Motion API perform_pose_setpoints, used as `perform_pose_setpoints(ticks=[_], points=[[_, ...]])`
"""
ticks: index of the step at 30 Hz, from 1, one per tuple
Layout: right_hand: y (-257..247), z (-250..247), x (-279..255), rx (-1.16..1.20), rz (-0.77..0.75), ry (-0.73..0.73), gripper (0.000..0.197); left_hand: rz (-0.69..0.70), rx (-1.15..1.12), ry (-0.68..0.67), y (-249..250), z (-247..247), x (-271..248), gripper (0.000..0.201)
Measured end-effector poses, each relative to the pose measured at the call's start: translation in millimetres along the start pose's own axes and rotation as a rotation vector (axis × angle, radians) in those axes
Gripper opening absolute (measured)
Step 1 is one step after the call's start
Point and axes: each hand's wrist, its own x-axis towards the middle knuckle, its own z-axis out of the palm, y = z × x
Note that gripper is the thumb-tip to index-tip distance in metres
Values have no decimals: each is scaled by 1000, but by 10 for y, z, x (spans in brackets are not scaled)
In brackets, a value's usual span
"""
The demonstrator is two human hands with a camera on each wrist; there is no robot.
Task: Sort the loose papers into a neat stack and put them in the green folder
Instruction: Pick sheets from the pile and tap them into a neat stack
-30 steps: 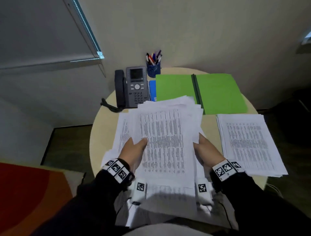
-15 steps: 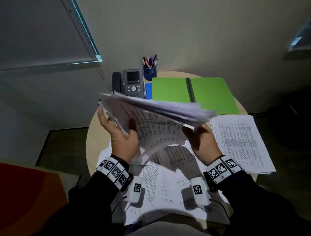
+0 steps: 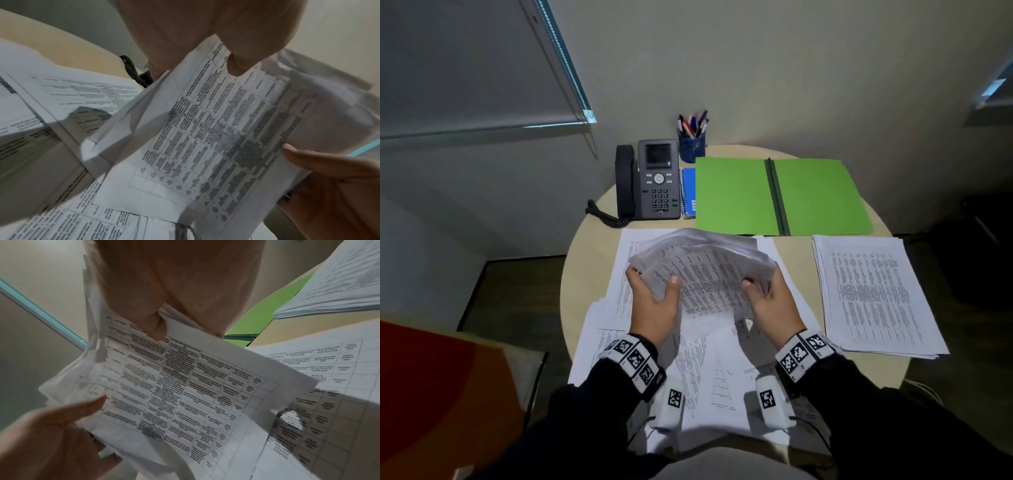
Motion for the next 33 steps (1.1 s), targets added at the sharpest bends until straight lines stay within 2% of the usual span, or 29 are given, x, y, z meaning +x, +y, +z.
perform_pose_setpoints(ticks=[3,5,8,9,11,12,15,16,19,23,25,28,30,33], points=[[-16,-4,-18,3,4,11,36,-45,-29,17,-21,24,34,52],[-48,1,-28,16,13,23,38,-48,-22,8,40,59,27,50],[-113,-75,-56,92,-21,21,42,32,-56,11,90,55,32,49],[-127,-97,-66,94,-18,6,38,37,-49,25,72,42,34,62],[-75,-106,-62,54,-4,-7,32,-14,-1,-1,-7,20,24,100],[-10,-104,-52,22,19,-4,33,-56,32,-31,-74,15,25,103],[90,-92,-30,17,78,-27,37,-91,38,-83,-153,55,67,53],[105,-82,-13,21,102,-20,38,-98,41,-103,-190,65,95,49],[108,-45,12,21,119,25,37,-106,65,-141,-226,90,137,52],[170,-101,38,15,127,71,58,-121,104,-157,-211,128,118,66],[251,-122,31,10,138,54,60,-171,116,-168,-205,141,46,72],[341,-130,15,25,180,58,56,-242,121,-196,-242,208,-78,67],[371,-138,36,3,171,52,50,-241,125,-191,-306,227,-86,61],[410,-135,10,-43,201,55,31,-186,137,-176,-448,209,-28,35]])
